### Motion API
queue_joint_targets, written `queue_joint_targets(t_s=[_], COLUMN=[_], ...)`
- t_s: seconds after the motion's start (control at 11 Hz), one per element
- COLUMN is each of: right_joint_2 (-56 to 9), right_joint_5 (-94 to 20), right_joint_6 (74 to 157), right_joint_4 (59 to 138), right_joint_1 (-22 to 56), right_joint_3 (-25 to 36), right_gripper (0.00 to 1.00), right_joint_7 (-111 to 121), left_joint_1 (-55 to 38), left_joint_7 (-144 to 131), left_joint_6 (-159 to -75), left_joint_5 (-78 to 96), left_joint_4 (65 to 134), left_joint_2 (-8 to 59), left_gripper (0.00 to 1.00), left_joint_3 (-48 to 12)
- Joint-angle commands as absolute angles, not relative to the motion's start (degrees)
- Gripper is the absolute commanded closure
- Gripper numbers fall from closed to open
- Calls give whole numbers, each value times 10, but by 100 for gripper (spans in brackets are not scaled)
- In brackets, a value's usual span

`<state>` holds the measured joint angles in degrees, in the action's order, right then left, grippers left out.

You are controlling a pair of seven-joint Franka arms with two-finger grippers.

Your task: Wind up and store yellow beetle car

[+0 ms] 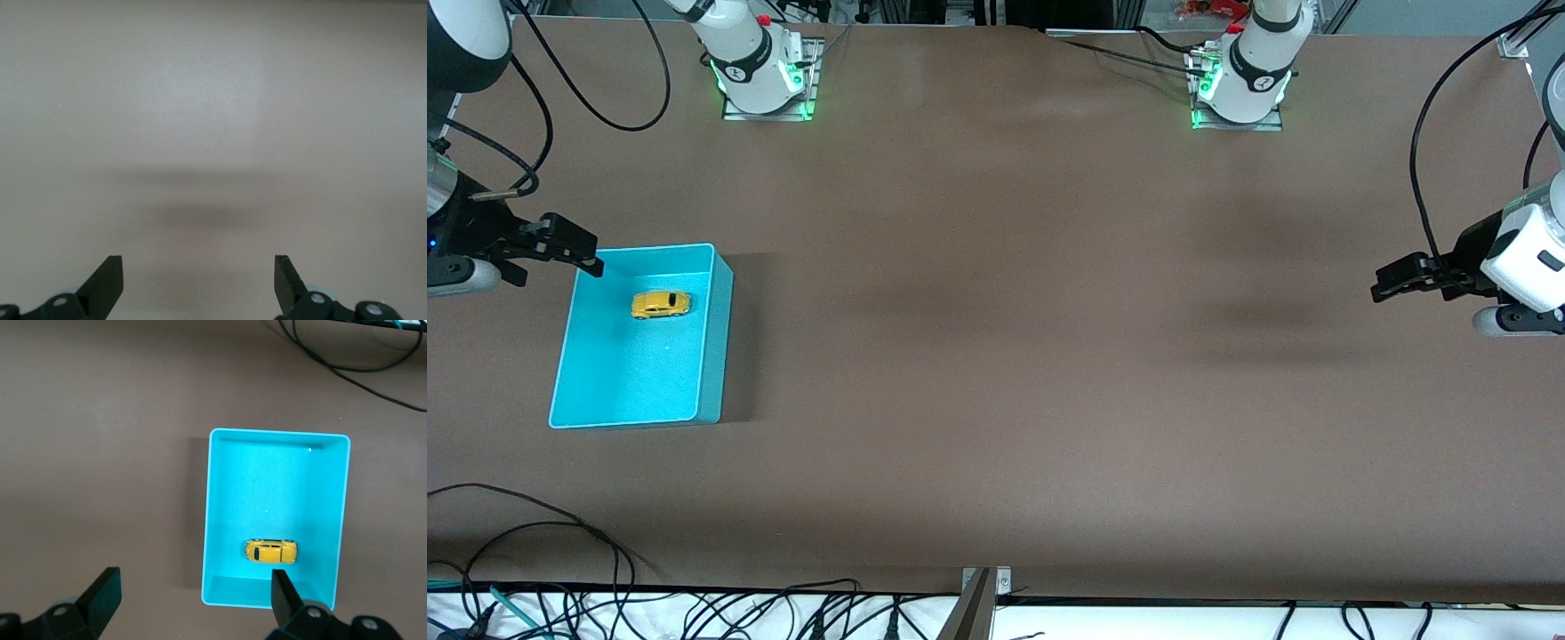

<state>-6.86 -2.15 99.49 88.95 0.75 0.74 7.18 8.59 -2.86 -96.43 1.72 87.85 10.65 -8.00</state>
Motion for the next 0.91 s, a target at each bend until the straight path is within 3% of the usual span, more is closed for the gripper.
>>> queue_joint_targets(t_s=[0.0, 0.82], right_joint_2=[-69, -68], right_joint_5=[-14, 6], right_joint_6=[962, 957], right_joint_4=[865, 864], right_joint_1=[4, 5], right_joint_3=[14, 14], right_gripper=[0, 0], right_joint_7=[72, 75], left_joint_1=[87, 88], left_joint_7=[-14, -11], left_joint_6=[-962, -961], left_joint_5=[24, 24], left_joint_4=[873, 874], left_joint_2=[105, 94], left_gripper=[0, 0], left_joint_3=[-80, -82])
